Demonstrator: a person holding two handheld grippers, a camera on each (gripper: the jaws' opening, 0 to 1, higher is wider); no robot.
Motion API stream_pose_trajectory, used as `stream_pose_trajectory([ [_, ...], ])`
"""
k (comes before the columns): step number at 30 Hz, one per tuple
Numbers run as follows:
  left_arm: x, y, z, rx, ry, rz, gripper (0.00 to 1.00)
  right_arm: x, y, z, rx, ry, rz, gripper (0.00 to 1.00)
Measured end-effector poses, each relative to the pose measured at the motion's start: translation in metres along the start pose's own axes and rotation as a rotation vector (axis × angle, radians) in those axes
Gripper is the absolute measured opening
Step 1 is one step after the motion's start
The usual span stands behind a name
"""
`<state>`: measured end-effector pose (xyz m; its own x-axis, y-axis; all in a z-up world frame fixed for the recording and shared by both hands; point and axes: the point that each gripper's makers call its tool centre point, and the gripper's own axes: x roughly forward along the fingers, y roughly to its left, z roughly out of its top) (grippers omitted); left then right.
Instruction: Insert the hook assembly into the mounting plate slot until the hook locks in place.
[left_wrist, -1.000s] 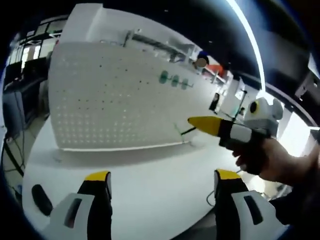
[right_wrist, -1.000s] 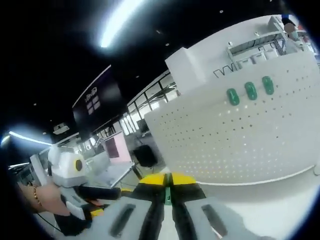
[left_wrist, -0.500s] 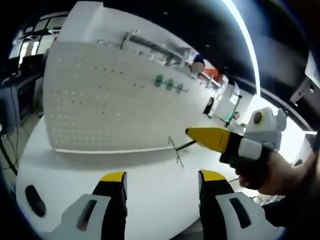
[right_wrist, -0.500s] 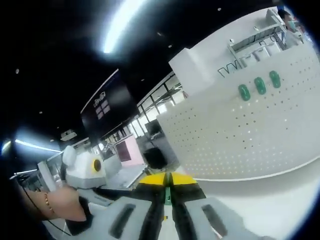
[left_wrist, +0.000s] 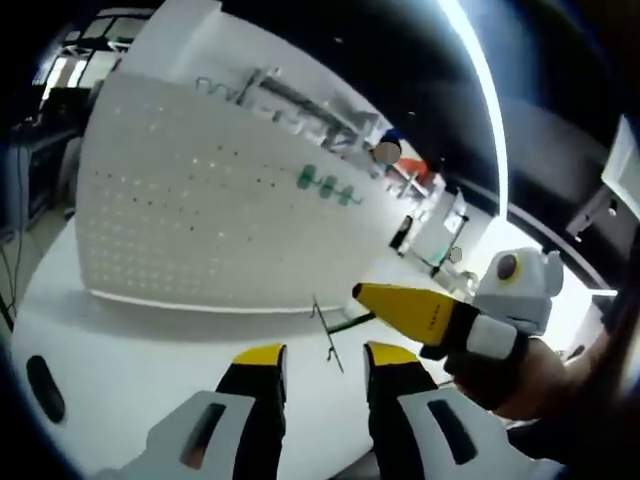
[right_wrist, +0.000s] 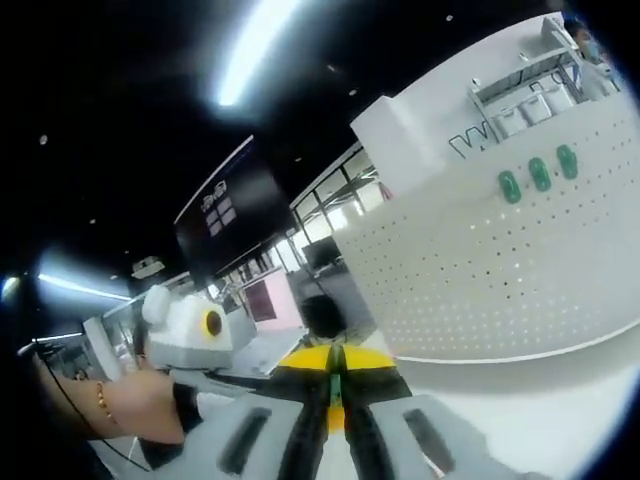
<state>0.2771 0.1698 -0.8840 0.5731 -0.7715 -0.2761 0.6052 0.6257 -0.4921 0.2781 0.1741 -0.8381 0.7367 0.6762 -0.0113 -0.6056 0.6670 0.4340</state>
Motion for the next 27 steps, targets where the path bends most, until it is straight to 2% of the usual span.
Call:
stream_pose_trajectory([
  [7, 0.0, -0.008, 0.0, -0.006, 0.005, -0.037, 0.18, 0.0, 0.007, 0.003, -0.009, -0.013, 0.012, 0.0],
  [15, -0.001, -0.007, 0.0, -0.038, 0.003, -0.042, 0.06, 0.0, 0.012, -0.001, -0.009, -0.006, 0.02, 0.0],
  [23, -0.002, -0.009, 0.001, -0.071, -0.006, -0.054, 0.04, -0.001, 0.018, 0.0, -0.043, -0.013, 0.024, 0.0],
  [27, -0.002, -0.007, 0.004, -0.069, -0.019, -0.035, 0.02, -0.002, 0.018, 0.0, -0.054, -0.009, 0.024, 0.0],
])
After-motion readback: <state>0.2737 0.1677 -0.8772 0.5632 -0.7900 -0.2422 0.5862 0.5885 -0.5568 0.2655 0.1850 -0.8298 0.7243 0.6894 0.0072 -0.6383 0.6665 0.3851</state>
